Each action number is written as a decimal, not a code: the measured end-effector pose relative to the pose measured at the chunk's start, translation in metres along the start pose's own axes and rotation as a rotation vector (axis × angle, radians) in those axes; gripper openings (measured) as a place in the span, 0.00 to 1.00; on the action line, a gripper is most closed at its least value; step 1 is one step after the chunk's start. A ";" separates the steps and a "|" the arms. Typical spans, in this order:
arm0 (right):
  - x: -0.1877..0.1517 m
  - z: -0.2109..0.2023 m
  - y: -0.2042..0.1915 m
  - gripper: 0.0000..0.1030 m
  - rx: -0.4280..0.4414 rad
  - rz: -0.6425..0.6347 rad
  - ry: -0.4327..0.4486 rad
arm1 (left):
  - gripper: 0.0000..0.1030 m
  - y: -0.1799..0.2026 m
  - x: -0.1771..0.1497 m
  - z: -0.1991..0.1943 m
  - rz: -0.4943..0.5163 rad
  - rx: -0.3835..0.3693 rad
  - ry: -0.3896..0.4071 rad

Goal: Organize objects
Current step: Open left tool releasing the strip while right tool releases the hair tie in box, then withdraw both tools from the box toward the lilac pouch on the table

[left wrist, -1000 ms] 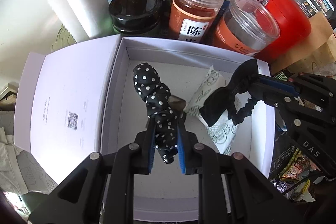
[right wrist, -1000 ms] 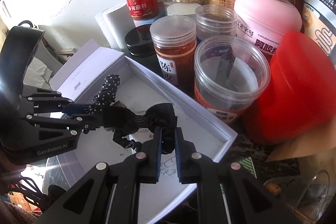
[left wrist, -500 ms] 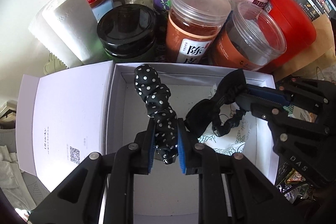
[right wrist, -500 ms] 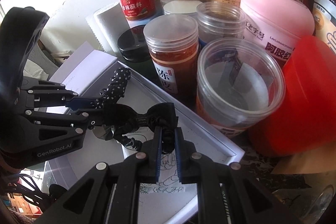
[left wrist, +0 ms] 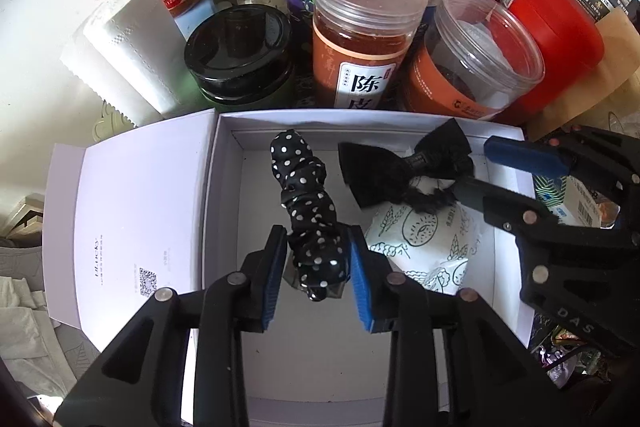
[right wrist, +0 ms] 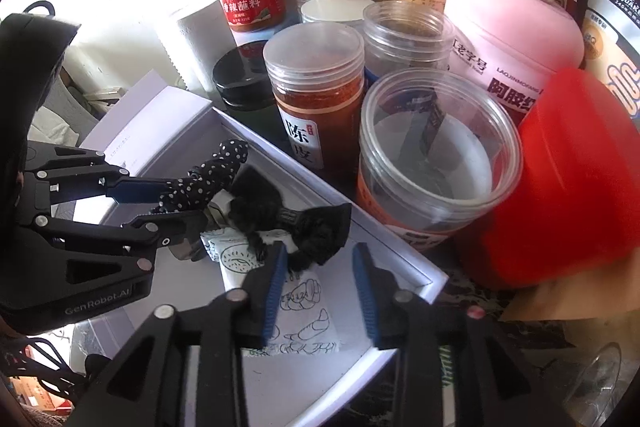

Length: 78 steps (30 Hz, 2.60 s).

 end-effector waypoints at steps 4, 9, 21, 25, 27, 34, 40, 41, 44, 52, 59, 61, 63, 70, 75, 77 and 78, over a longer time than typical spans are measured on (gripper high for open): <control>0.002 -0.008 -0.001 0.41 0.001 -0.003 0.011 | 0.28 -0.002 -0.003 -0.006 -0.008 0.003 0.004; 0.005 -0.025 -0.004 0.41 -0.010 -0.012 0.028 | 0.28 -0.006 -0.007 -0.016 -0.023 0.000 0.006; 0.012 -0.067 -0.021 0.41 -0.030 -0.029 0.071 | 0.29 -0.009 -0.006 -0.068 -0.052 0.030 0.048; 0.011 -0.081 -0.026 0.43 -0.036 -0.025 0.087 | 0.35 -0.010 -0.010 -0.088 -0.061 0.036 0.063; 0.010 -0.087 -0.029 0.43 -0.041 -0.028 0.091 | 0.37 -0.011 -0.015 -0.104 -0.065 0.040 0.069; 0.001 -0.113 -0.042 0.52 -0.047 -0.030 0.110 | 0.46 -0.012 -0.025 -0.134 -0.084 0.040 0.098; -0.010 -0.136 -0.051 0.52 -0.080 -0.038 0.129 | 0.52 -0.010 -0.039 -0.159 -0.081 0.051 0.128; -0.013 -0.140 -0.053 0.52 -0.081 -0.035 0.133 | 0.52 -0.009 -0.042 -0.164 -0.081 0.053 0.133; -0.020 -0.150 -0.057 0.52 -0.086 -0.031 0.141 | 0.53 -0.007 -0.050 -0.176 -0.078 0.056 0.144; -0.047 -0.181 -0.071 0.52 -0.106 -0.023 0.164 | 0.54 0.004 -0.076 -0.212 -0.062 0.059 0.182; -0.074 -0.208 -0.082 0.52 -0.128 -0.013 0.186 | 0.54 0.022 -0.103 -0.239 -0.031 0.050 0.209; -0.085 -0.215 -0.085 0.53 -0.134 -0.006 0.191 | 0.54 0.029 -0.111 -0.245 -0.019 0.045 0.213; -0.094 -0.221 -0.087 0.53 -0.140 0.000 0.194 | 0.54 0.035 -0.120 -0.250 -0.010 0.038 0.218; -0.135 -0.239 -0.093 0.53 -0.167 0.038 0.205 | 0.54 0.062 -0.151 -0.263 0.038 0.010 0.222; -0.170 -0.251 -0.093 0.53 -0.191 0.091 0.212 | 0.54 0.088 -0.178 -0.267 0.087 -0.023 0.217; -0.181 -0.253 -0.093 0.53 -0.200 0.108 0.213 | 0.54 0.097 -0.187 -0.268 0.105 -0.033 0.212; -0.188 -0.255 -0.093 0.53 -0.204 0.118 0.213 | 0.54 0.102 -0.193 -0.268 0.117 -0.039 0.209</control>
Point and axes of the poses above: each gripper's, at about its wrist camera, not at the fingertips, and z roughly the way its jaws point, y to its right, x to its top, the point moved 6 cm from there along z, roughly the way its jaws point, and after that the axes turned 12 degrees about x, right-handed, at the moved point
